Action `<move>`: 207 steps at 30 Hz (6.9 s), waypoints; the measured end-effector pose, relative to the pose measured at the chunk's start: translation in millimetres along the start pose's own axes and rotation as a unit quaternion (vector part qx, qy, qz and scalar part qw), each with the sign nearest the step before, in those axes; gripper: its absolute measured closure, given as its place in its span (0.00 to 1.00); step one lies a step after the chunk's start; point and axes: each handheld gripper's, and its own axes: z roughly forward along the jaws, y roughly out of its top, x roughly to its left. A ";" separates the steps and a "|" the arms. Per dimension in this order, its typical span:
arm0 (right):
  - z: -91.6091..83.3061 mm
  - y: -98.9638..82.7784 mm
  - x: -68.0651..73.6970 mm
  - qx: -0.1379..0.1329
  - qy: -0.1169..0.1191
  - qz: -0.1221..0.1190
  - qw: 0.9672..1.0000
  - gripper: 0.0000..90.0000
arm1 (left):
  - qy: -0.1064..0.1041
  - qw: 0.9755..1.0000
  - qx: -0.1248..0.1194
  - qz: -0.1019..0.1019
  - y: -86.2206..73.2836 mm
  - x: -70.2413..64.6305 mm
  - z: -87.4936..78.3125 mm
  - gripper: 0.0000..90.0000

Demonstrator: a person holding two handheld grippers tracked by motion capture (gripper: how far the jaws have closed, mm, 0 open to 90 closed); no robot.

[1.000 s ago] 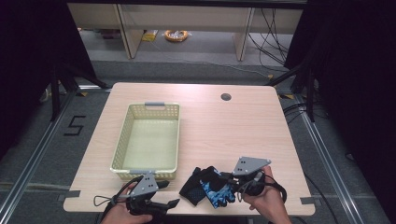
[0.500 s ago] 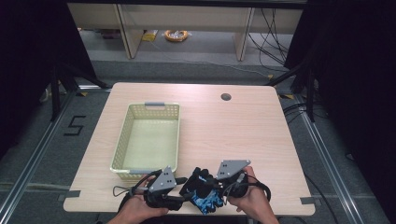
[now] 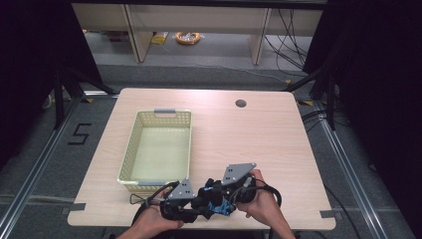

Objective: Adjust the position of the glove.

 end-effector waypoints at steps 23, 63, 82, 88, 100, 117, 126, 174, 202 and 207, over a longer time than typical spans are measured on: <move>52.5 7.5 -16.9 0.057 0.037 0.020 0.997 0.82 | -0.027 0.996 0.019 -0.085 -22.7 6.3 26.0 0.81; 42.8 -53.6 -13.6 0.087 -0.067 0.128 0.986 0.86 | -0.003 0.993 -0.008 -0.114 -36.0 7.4 -8.2 0.57; 38.1 -58.3 -16.4 0.053 -0.046 0.155 0.985 0.99 | 0.008 0.988 -0.002 -0.153 -50.7 20.7 -7.2 0.59; 32.3 -54.7 -15.4 0.035 -0.039 0.170 0.984 0.99 | 0.002 0.992 0.002 -0.128 -47.2 7.6 1.0 0.62; 29.0 -49.8 -14.7 0.024 -0.027 0.179 0.983 1.00 | 0.023 0.994 0.016 -0.101 -41.7 3.7 14.5 0.83; 11.9 -41.1 -28.0 -0.006 -0.027 0.178 0.984 1.00 | -0.016 0.993 -0.011 -0.113 -24.4 -10.5 24.1 0.94; 34.9 -49.3 -30.4 0.036 -0.026 0.182 0.982 0.99 | -0.018 0.992 0.006 -0.123 -33.4 -4.7 27.1 0.84; 22.5 -82.9 -5.2 0.029 -0.062 0.288 0.955 0.69 | 0.008 0.972 -0.017 -0.236 -36.9 29.5 33.0 0.76; 7.7 -80.6 -8.7 -0.031 -0.029 0.273 0.961 0.92 | -0.006 0.973 -0.055 -0.224 -25.3 29.3 18.2 0.90; 7.8 -78.9 -8.3 -0.036 -0.029 0.270 0.962 0.92 | -0.005 0.975 -0.055 -0.216 -24.6 28.2 15.8 0.90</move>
